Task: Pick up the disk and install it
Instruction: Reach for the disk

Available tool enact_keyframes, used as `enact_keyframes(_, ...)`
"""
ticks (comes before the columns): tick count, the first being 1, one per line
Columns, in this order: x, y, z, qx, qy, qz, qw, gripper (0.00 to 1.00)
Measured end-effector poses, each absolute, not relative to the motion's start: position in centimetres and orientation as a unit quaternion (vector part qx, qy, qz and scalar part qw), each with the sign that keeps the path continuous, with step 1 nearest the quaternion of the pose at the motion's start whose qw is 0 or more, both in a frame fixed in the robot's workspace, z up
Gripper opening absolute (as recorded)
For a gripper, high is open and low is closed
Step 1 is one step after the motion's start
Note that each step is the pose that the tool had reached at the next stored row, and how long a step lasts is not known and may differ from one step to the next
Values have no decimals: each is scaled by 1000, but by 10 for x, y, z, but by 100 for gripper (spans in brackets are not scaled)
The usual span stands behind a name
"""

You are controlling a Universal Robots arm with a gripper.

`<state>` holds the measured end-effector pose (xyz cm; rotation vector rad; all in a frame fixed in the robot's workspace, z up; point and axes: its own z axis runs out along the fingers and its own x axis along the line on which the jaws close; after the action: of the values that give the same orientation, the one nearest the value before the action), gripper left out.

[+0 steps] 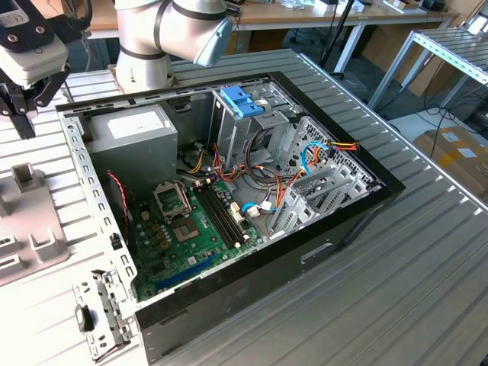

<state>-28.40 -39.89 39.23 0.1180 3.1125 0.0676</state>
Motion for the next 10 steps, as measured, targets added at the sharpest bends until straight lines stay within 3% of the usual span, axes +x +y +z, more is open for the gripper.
enact_keyframes(10,-291,-399,392,38,999,22,13,11)
